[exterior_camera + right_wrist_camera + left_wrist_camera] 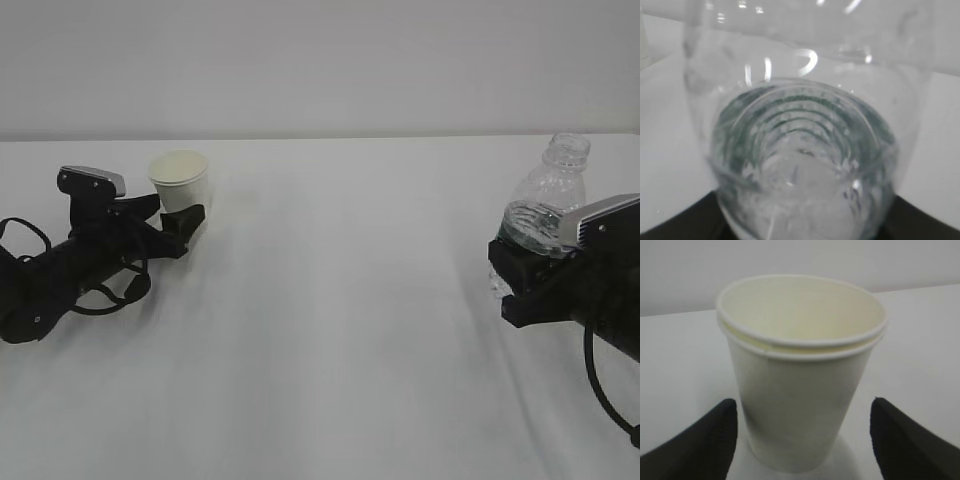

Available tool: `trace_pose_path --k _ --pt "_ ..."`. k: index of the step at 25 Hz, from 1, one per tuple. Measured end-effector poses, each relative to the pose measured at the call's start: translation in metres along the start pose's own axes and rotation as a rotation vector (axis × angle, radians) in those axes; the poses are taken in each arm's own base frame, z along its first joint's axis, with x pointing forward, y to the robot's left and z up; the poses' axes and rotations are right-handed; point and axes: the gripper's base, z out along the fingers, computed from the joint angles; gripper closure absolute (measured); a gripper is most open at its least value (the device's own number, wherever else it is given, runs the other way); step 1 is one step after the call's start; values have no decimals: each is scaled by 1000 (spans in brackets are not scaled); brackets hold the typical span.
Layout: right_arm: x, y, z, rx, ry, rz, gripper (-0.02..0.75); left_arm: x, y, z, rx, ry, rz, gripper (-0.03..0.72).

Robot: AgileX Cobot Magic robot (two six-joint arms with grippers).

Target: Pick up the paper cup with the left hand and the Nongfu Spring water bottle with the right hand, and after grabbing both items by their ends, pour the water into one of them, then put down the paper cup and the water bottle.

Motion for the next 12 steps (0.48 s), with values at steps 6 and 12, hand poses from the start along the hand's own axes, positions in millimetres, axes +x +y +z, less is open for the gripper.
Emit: trace_pose_path --k 6,12 --pt "0 0 0 -1 0 -1 372 9 6 14 1 -14 5 94" --pt "0 0 0 -1 0 -1 372 2 8 23 8 -49 21 95"
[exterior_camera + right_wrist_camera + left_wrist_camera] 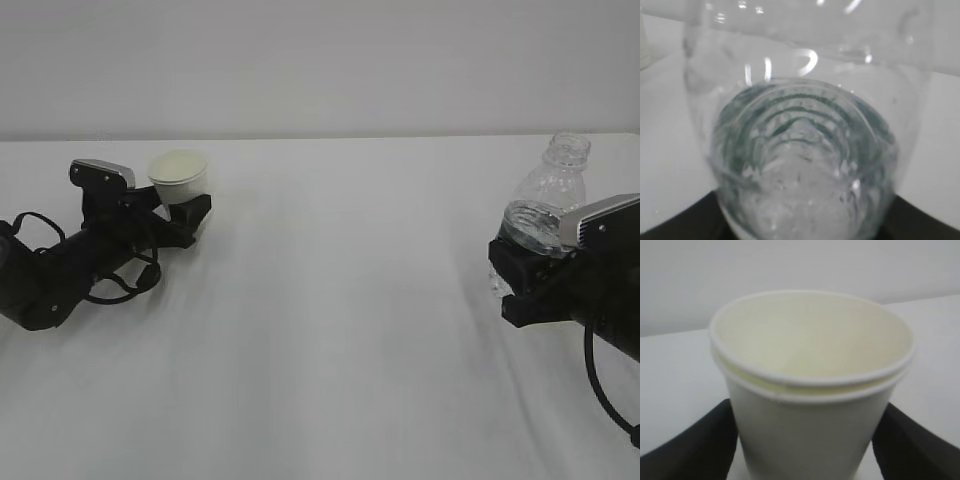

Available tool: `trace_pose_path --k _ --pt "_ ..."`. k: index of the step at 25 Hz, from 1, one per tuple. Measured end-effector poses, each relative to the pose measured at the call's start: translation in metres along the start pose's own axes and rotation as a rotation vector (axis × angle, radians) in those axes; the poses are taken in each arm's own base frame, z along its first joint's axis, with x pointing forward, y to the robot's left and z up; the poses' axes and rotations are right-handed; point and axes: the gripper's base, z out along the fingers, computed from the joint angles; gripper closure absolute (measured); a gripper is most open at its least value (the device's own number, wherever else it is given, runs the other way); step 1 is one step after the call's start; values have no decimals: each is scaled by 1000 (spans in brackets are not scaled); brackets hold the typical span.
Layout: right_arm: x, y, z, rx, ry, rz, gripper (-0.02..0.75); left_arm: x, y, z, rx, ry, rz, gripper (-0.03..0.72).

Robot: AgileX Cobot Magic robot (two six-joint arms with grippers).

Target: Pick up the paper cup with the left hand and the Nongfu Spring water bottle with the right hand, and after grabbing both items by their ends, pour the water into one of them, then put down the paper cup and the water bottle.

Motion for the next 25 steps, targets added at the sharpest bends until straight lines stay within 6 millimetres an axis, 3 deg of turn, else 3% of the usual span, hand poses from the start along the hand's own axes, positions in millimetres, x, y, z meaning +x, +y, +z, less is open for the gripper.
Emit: trace_pose_path --k 16,25 --pt "0 0 0 0 0 0 372 -10 2 10 21 -43 27 99" --pt "0 0 0 0 0 1 372 6 3 14 24 -20 20 101"
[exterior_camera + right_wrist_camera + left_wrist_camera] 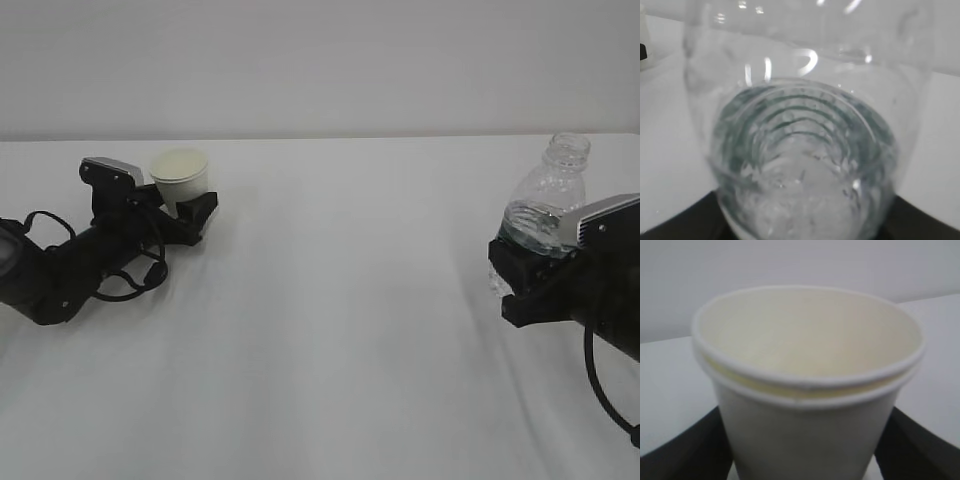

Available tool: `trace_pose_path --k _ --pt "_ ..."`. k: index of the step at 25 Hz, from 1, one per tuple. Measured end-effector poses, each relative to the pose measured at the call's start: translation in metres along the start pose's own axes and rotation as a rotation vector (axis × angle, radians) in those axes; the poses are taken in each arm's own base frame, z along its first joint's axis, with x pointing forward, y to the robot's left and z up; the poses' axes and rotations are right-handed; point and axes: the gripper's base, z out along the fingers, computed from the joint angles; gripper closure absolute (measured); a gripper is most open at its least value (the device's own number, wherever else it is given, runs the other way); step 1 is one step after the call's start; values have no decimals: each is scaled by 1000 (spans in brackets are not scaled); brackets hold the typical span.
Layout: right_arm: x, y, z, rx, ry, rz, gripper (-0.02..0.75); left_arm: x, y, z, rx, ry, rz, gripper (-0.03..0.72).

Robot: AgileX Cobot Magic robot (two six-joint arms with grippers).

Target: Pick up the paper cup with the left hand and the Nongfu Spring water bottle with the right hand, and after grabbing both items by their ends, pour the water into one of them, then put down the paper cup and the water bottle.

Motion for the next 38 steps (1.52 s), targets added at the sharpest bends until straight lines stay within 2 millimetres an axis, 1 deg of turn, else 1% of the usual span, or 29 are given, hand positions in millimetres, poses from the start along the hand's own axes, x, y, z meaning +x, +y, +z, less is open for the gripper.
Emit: trace_pose_path --k 11,13,19,28,34,38 --pt "0 0 0 0 0 0 372 -1 1 3 0 -9 4 104" --pt "0 0 0 0 0 0 372 -1 1 3 0 -9 4 121" --pt "0 0 0 0 0 0 372 -1 1 3 1 -11 4 211" --pt "0 0 0 0 0 2 372 -1 0 2 12 -8 8 223" --pt "0 0 0 5 0 4 372 -6 -6 -10 17 13 0 224" --pt "0 -1 0 7 0 5 372 -19 -10 -17 20 8 4 224"
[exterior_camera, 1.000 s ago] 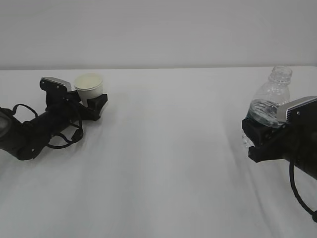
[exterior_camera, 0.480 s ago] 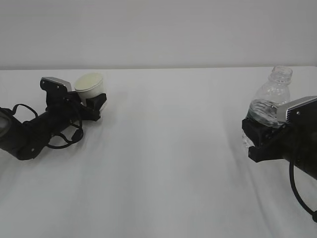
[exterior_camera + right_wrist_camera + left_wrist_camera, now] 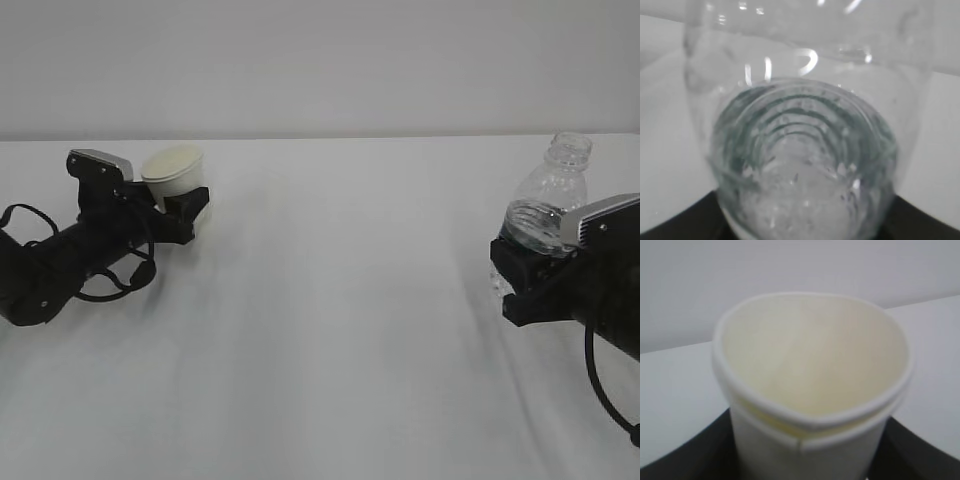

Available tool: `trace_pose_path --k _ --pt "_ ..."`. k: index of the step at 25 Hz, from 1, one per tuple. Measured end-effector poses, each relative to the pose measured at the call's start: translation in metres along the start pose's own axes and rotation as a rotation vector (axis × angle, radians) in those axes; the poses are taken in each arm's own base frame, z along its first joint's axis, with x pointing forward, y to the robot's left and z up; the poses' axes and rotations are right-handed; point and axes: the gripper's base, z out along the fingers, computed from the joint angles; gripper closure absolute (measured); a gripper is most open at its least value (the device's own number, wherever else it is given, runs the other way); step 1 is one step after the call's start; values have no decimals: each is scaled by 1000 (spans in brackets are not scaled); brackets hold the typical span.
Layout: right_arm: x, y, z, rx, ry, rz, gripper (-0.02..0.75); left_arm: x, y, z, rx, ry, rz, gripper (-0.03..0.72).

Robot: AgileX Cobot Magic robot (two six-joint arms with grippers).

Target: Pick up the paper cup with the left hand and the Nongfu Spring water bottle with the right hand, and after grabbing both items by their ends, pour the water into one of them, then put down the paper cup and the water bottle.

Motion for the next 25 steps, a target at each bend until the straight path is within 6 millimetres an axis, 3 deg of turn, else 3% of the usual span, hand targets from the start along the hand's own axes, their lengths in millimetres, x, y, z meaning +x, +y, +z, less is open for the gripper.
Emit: trace_pose_path --k 8,19,25 --pt "0 -2 0 26 1 13 372 -18 -15 -26 35 30 7 225" --pt "0 -2 0 26 1 13 372 -32 -46 -34 339 80 35 225" --pt "0 -3 0 36 3 17 372 -28 -85 -30 476 106 52 225"
